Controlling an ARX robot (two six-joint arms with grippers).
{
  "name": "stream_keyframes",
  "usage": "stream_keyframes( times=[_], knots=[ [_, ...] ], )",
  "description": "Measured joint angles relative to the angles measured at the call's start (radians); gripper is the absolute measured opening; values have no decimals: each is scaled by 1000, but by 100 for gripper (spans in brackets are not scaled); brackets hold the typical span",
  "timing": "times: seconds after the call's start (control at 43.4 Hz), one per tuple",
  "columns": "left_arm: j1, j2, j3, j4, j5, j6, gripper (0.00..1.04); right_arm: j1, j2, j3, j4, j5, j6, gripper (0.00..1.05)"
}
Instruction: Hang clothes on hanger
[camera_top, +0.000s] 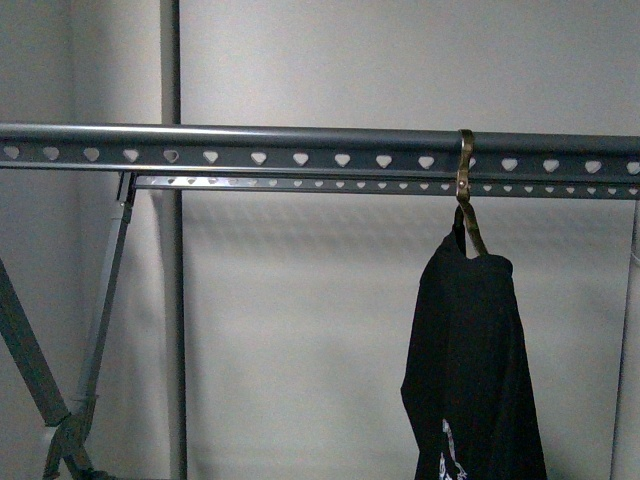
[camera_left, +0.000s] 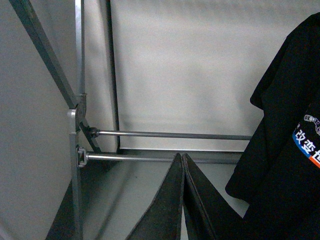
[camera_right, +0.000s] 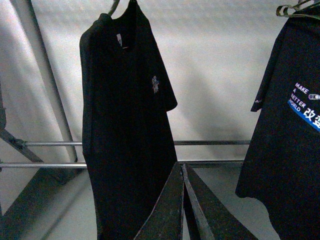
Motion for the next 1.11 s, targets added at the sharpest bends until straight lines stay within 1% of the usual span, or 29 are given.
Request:
stream_keyframes(
  times=[0.253,0.415,0.714,0.76,1.014,1.106],
  knots=[
    [0,-97,-77,-11,0,0,4,0,-21,-25,3,1,0,2],
    [0,-189,-128,-56,0,0,4,0,-63,-71,11,0,0,2],
    [0,-344,-176,-160,0,1,4,0,-64,-73,11,1,0,2],
    [0,-359,-195,-143,0,2,4,0,-64,-73,11,1,0,2],
    [0,-450,-195,-223,2,3,4,0,-64,-73,11,0,0,2],
    [0,-476,-195,-249,2,3,4,0,-64,-73,11,1,-1,15]
  ],
)
